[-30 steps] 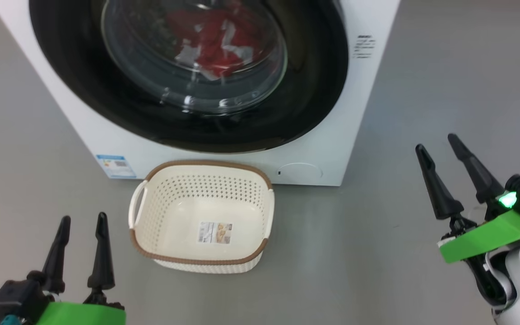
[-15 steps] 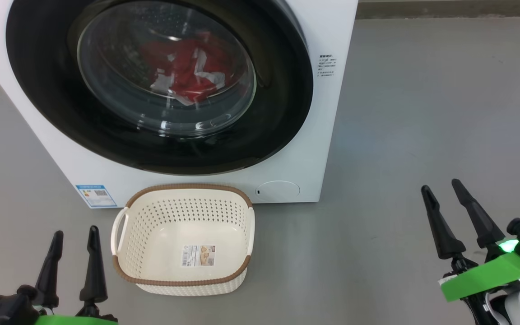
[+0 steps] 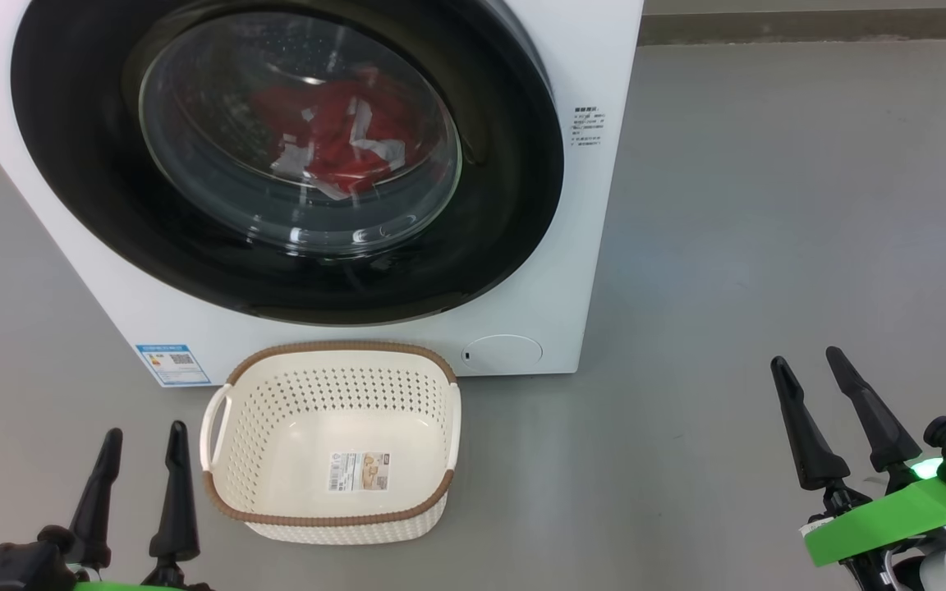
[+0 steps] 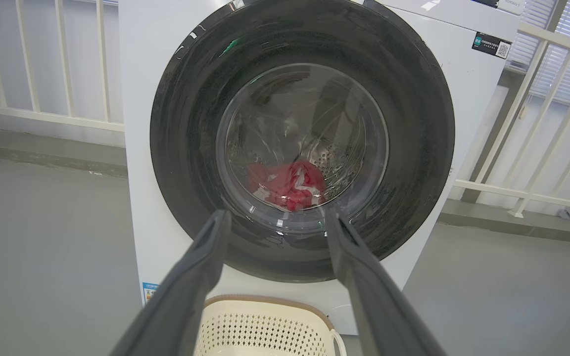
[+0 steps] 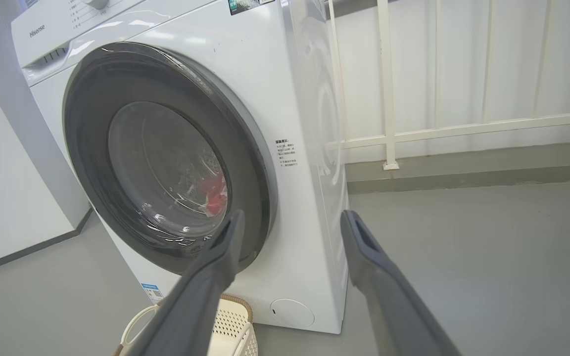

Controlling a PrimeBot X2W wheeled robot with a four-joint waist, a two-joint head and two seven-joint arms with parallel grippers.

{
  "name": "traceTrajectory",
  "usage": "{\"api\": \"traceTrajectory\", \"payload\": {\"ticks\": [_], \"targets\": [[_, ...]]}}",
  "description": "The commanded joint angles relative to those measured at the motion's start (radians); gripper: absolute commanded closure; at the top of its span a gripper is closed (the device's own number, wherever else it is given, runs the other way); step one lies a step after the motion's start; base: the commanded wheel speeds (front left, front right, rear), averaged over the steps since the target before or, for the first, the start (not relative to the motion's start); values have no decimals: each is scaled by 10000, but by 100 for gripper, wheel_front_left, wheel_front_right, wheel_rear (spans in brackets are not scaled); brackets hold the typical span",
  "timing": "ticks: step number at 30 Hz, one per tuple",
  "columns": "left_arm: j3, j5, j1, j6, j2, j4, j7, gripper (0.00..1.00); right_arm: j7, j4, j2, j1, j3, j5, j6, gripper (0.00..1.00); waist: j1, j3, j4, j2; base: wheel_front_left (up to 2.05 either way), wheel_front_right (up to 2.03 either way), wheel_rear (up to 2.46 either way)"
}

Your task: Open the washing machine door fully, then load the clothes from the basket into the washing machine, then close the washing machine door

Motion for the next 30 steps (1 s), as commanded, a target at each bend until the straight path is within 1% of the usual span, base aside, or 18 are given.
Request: {"api": "traceTrajectory", "payload": {"ticks": [1, 28, 29, 30], "targets": [[306, 41, -189, -30, 216, -221, -92, 0, -46, -220, -180, -43, 132, -115, -27, 0, 0, 0, 3, 0, 0, 0, 0], [259, 25, -243, -30, 212, -171, -92, 0, -46, -166, -186, -76, 202, -175, -27, 0, 0, -26, -61, 0, 0, 0, 0], [-53, -16, -1, 0, 17, 31, 0, 100, 0, 52, -3, 0, 29, -34, -2, 100, 0, -21, -64, 0, 0, 0, 0], [-59, -17, 1, 0, -6, 87, 7, 100, 1, 109, 23, 4, 40, -19, 0, 100, 0, -19, -66, 0, 0, 0, 0]]}}
